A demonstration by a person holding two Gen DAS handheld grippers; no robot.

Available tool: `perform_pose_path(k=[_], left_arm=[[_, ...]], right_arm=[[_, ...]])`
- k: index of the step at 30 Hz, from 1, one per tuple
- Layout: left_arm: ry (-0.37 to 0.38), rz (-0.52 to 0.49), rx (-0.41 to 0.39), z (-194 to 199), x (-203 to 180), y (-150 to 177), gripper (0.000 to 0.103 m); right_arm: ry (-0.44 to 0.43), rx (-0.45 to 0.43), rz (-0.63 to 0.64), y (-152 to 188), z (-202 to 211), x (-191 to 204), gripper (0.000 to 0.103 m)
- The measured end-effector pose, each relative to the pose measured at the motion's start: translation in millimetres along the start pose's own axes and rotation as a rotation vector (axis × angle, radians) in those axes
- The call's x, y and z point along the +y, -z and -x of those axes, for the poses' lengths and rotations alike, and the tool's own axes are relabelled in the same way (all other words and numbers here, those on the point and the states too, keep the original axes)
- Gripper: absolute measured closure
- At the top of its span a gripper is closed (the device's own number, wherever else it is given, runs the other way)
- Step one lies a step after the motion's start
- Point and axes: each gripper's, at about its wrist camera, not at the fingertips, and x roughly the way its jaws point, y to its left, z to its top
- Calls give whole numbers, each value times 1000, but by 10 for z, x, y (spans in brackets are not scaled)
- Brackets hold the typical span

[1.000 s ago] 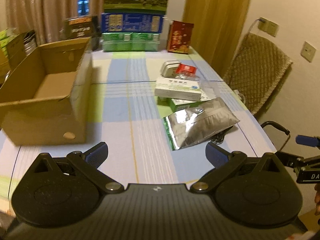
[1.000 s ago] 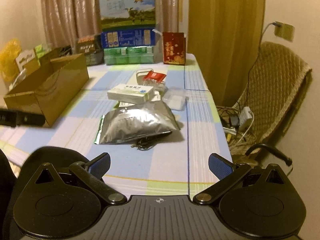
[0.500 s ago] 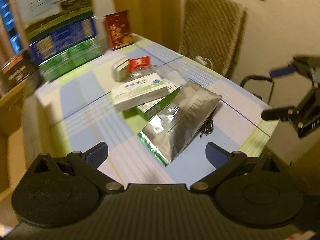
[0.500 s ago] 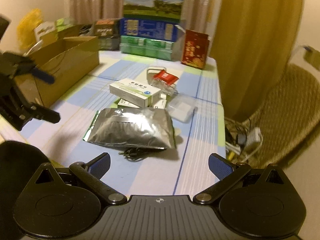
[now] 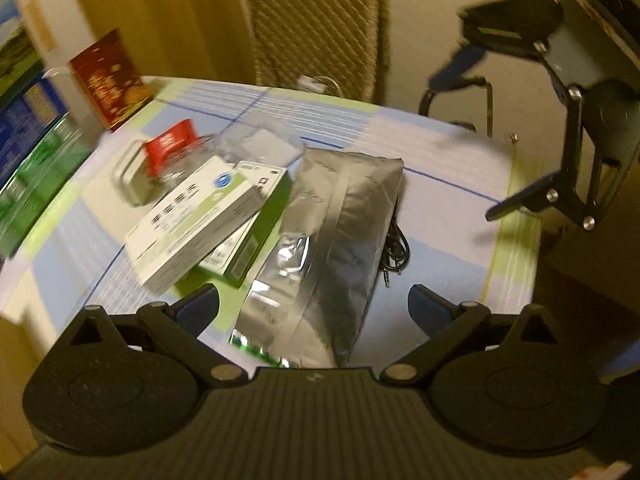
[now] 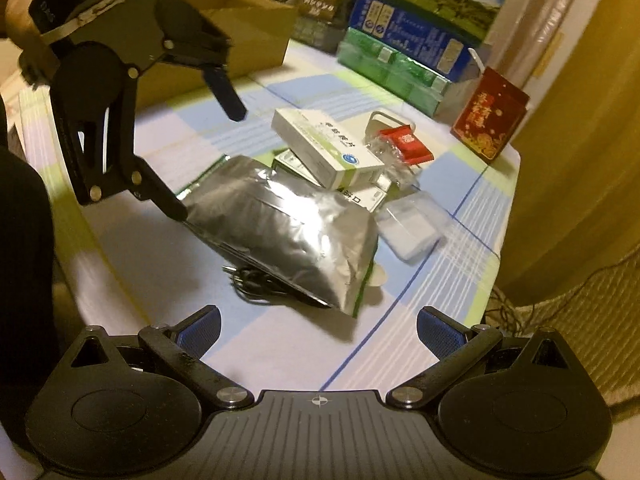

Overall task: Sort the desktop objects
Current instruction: 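Grasp the silver foil pouch with the left tool while the right tool grasps the black cable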

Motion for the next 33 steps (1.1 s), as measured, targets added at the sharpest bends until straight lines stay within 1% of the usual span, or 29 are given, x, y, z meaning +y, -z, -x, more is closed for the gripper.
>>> perform_pose_path(k=[2, 5, 7, 8, 11, 15, 18, 20, 21, 22, 23, 26, 28, 30, 33], left_arm=[[7, -44, 6, -108, -25, -35, 7], [12, -80, 4, -256, -56, -88, 13], [19, -106, 8, -345, -82, -116, 19], [22, -125, 17, -393, -102, -128, 21], [16, -180, 32, -493, -152, -140, 22], [20, -213, 35, -556, -163, -150, 22], [16, -223, 40, -596, -149, -152, 28], [23, -225, 42, -618, -136, -148, 29], [26, -226, 42, -618, -147, -153, 34], [33, -225, 43, -618, -147, -153, 42], [37, -221, 45, -617, -145, -150, 43], [44, -219, 41, -570, -150, -118, 49], [46, -205, 34, -512, -128, -93, 57], [45, -183, 38, -438, -92, -53, 59], [26, -165, 64, -348, -27, 63, 60]], right_arm=[[4, 11, 28, -13, -55, -35, 2], [8, 22, 52, -23, -131, -61, 2], [0, 32, 66, -25, -184, -76, 2], [-2, 40, 77, -27, -214, -81, 2], [-8, 49, 116, -43, -275, -74, 2], [-20, 56, 176, -62, -362, -72, 2], [-17, 66, 240, -71, -435, -41, 2], [-13, 72, 271, -74, -477, -31, 2], [-13, 74, 279, -79, -493, -30, 2], [-12, 75, 281, -86, -504, -33, 2], [-10, 75, 276, -91, -516, -44, 2], [-5, 79, 261, -103, -536, -66, 2], [-4, 80, 256, -105, -530, -66, 2], [-8, 82, 258, -105, -517, -53, 2], [-13, 83, 273, -103, -495, -15, 2]])
